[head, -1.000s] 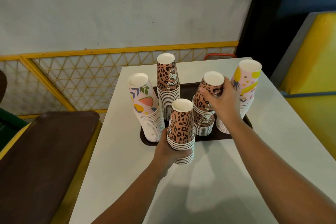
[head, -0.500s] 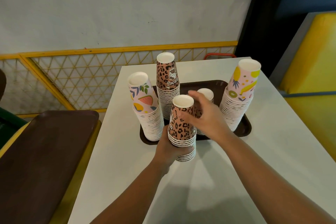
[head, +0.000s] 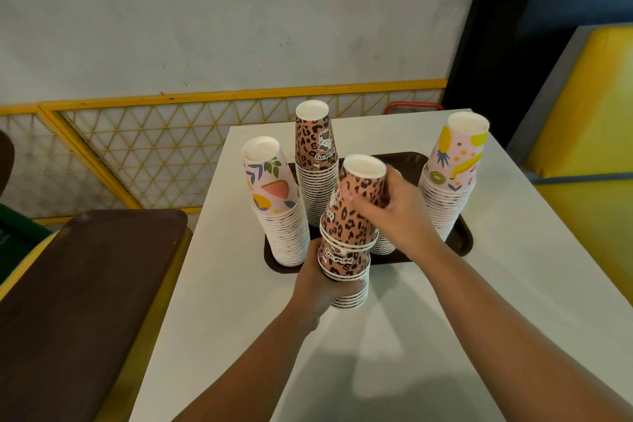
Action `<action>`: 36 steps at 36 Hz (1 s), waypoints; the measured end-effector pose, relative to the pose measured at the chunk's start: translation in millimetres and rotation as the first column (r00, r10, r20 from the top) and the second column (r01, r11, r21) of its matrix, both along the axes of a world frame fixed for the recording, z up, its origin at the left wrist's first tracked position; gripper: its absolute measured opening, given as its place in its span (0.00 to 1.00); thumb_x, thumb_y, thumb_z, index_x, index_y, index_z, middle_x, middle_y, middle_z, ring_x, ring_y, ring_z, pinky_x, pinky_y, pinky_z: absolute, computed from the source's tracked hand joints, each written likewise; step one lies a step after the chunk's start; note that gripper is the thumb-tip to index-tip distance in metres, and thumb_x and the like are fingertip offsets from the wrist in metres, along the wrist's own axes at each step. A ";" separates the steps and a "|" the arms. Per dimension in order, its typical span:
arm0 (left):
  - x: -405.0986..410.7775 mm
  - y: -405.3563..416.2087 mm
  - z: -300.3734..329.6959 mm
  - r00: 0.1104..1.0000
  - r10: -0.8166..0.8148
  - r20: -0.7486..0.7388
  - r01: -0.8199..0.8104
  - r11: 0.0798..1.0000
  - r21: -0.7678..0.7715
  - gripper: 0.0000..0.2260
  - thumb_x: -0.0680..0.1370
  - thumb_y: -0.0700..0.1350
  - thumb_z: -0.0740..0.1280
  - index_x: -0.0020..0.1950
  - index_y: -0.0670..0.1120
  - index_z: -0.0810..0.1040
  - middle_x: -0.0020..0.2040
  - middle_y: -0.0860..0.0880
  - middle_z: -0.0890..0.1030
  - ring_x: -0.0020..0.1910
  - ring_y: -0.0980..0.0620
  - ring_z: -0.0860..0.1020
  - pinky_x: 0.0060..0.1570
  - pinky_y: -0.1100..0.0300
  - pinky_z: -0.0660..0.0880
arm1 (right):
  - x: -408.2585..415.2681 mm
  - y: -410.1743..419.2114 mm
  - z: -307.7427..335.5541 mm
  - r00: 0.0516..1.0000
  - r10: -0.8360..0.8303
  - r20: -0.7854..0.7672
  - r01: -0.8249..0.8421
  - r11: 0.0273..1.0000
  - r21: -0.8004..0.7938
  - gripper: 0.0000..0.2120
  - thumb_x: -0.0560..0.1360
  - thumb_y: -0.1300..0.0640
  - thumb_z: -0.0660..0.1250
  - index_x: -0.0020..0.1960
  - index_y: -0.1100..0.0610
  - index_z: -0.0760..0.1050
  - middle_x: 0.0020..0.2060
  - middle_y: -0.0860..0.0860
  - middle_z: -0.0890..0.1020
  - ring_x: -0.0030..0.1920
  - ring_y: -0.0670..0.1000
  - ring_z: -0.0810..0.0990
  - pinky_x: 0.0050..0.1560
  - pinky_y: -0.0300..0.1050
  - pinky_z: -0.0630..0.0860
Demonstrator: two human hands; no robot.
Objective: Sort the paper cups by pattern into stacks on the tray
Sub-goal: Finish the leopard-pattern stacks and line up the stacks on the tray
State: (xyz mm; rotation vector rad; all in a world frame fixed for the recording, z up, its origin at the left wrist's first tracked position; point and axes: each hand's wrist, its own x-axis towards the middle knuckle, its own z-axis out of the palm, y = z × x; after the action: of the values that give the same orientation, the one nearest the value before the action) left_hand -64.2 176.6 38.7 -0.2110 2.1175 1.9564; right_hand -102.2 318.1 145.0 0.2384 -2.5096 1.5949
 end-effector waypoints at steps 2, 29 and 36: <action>0.6 -0.5 0.8 1.000 0.003 0.012 -0.003 1.000 0.003 0.37 0.50 0.49 0.80 0.56 0.60 0.70 0.54 0.58 0.81 0.53 0.61 0.79 0.48 0.64 0.75 | -2.0 2.8 8.0 0.999 -0.038 -0.006 0.037 0.995 -0.089 0.28 0.66 0.45 0.71 0.63 0.54 0.70 0.54 0.47 0.79 0.55 0.46 0.78 0.55 0.44 0.77; -1.3 -1.9 10.4 1.000 0.018 0.007 -0.018 1.000 0.026 0.39 0.50 0.47 0.80 0.58 0.59 0.70 0.56 0.56 0.81 0.55 0.58 0.79 0.49 0.63 0.75 | -41.2 25.5 -15.1 0.947 -0.295 -0.127 0.309 0.946 0.102 0.36 0.66 0.46 0.74 0.68 0.56 0.65 0.61 0.51 0.75 0.62 0.50 0.72 0.56 0.37 0.66; -6.0 1.1 9.4 0.999 0.033 0.000 -0.033 0.999 0.018 0.39 0.48 0.49 0.79 0.57 0.59 0.70 0.55 0.56 0.81 0.55 0.57 0.79 0.54 0.58 0.77 | -7.9 5.3 -2.8 0.954 -0.207 -0.216 0.206 0.978 -0.029 0.35 0.66 0.38 0.69 0.67 0.53 0.66 0.63 0.47 0.73 0.64 0.44 0.71 0.62 0.42 0.70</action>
State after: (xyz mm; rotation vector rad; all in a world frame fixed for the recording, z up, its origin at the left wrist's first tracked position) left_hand -70.1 177.7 48.1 -0.2442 2.1090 1.9931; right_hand -110.1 323.4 142.3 0.1358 -2.2798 1.4127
